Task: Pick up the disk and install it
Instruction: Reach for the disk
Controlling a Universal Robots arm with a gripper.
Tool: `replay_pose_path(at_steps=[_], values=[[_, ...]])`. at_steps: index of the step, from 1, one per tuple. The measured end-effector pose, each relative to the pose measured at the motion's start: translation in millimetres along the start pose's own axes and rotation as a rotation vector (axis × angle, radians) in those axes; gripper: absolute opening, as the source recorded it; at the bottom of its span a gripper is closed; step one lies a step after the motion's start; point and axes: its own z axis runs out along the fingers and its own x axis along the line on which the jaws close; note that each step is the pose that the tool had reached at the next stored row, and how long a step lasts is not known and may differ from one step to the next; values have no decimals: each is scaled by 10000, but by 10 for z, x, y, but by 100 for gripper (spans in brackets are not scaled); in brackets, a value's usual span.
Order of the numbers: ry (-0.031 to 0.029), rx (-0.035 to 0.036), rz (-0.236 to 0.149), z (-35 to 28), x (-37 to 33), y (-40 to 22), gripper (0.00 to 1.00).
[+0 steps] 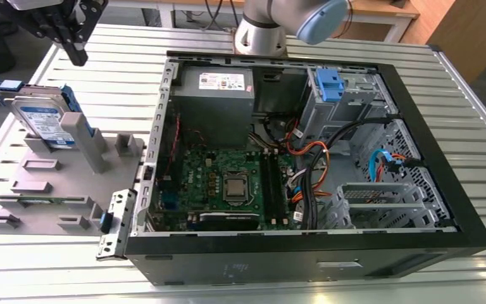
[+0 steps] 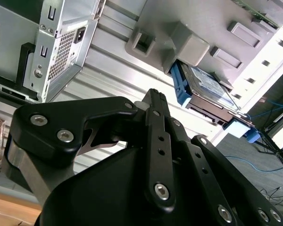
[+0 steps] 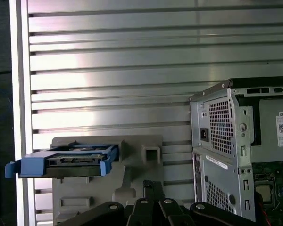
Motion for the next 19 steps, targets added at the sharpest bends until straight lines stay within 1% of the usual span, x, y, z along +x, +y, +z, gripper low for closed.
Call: replay_pose_path(at_steps=[10, 19], values=[[-1, -1, 0, 40, 114, -10, 11], [1, 0, 0, 41, 122, -11, 11]])
